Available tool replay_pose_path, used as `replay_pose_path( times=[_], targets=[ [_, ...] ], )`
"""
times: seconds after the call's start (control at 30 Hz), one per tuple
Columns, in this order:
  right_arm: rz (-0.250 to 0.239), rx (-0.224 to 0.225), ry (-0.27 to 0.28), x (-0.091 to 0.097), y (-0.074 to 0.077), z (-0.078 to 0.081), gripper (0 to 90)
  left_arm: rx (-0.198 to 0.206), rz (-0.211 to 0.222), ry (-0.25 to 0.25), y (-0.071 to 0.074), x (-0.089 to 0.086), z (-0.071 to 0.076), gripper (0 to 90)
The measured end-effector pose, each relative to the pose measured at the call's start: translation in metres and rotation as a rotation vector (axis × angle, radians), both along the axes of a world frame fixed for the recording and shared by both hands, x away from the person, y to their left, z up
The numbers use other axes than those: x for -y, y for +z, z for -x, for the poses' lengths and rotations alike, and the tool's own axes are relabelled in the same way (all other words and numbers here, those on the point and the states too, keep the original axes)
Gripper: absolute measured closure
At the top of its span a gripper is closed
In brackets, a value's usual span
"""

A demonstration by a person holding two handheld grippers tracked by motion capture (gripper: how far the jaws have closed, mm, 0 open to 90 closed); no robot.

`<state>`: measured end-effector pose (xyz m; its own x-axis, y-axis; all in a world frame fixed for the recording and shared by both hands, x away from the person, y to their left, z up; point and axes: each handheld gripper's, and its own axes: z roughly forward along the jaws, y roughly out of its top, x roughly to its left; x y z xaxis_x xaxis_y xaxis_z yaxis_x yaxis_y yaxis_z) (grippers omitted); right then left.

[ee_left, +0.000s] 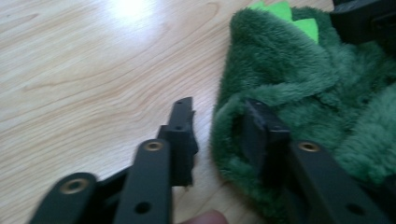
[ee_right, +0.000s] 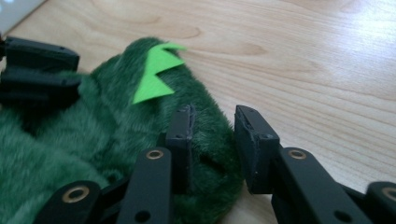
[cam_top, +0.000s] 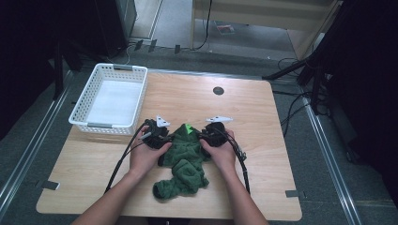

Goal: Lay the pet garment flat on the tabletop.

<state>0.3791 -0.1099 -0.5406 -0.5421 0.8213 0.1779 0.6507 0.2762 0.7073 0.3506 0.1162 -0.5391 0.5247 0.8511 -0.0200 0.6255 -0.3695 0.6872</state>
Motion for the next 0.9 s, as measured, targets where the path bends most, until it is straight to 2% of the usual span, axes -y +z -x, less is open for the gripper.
replay_pose_path(
  times=[0.1,0.13,0.17,0.23,0.4,0.43,0.47,0.53,0.67,0.73,0.77,0.8,0.83,0.87,0.9],
  targets=[
    [0.035,0.041,0.026,-0.002,-0.002,0.007,76.2,0.018,-0.015,-0.017,0.000,0.005,0.002,86.0],
    [0.049,0.056,0.030,-0.002,-0.002,0.010,80.9,0.024,-0.025,-0.024,0.001,0.007,0.002,88.2],
    [0.055,0.076,0.040,-0.002,-0.002,0.012,85.4,0.027,-0.028,-0.032,0.002,0.008,0.001,89.3],
    [0.066,0.109,0.026,-0.002,0.000,0.014,88.4,0.051,-0.028,-0.032,0.006,0.009,-0.002,90.0],
    [-0.004,0.234,-0.042,0.008,0.022,0.007,88.9,0.103,0.017,0.012,0.024,0.008,-0.024,90.0],
    [-0.014,0.252,-0.052,0.008,0.025,0.003,88.8,0.106,0.017,0.018,0.026,0.010,-0.030,90.0],
    [-0.003,0.265,-0.054,0.008,0.026,0.000,88.8,0.100,0.019,0.027,0.027,0.012,-0.036,90.0],
    [0.047,0.257,-0.050,0.006,0.021,-0.008,88.8,0.065,-0.002,0.027,0.022,0.016,-0.048,90.0],
    [0.094,0.178,-0.030,0.007,-0.001,-0.017,88.5,0.013,-0.048,0.002,0.004,0.021,-0.055,89.1],
    [0.089,0.165,-0.022,0.010,-0.005,-0.016,86.8,0.034,-0.051,0.009,0.002,0.021,-0.053,87.0],
    [0.064,0.139,-0.020,0.013,-0.005,-0.014,79.6,0.038,-0.057,0.015,0.002,0.020,-0.053,75.5],
    [0.064,0.139,-0.020,0.013,-0.005,-0.014,79.6,0.041,-0.044,0.018,0.002,0.019,-0.053,75.5],
    [0.049,0.140,-0.024,0.016,-0.002,-0.014,70.6,0.047,-0.028,0.009,0.004,0.016,-0.052,68.5],
    [0.033,0.148,-0.041,0.018,0.003,-0.012,61.9,0.070,-0.002,0.005,0.006,0.014,-0.049,62.0],
    [0.003,0.168,-0.050,0.022,0.009,-0.010,58.6,0.095,0.011,0.006,0.010,0.010,-0.046,57.5]
  ],
)
